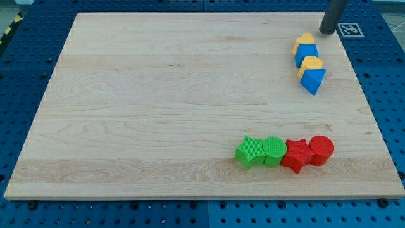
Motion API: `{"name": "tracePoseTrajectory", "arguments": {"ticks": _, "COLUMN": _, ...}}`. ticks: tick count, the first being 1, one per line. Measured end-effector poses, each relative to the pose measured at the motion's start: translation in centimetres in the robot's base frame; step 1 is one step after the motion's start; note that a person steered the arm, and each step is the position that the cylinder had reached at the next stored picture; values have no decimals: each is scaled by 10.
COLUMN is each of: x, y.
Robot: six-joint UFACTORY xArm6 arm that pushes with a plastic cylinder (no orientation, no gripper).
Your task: Slide yellow heart slightly left and down a bit
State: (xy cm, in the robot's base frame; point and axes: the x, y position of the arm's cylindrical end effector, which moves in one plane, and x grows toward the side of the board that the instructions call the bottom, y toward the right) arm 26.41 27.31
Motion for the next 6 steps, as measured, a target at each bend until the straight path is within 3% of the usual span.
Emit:
{"name": "tracePoseTrajectory", "arguments": {"ticks": 5, "x": 31, "y": -13}}
{"name": "tracePoseTrajectory", "arguments": {"ticks": 6, "x": 32, "y": -36}}
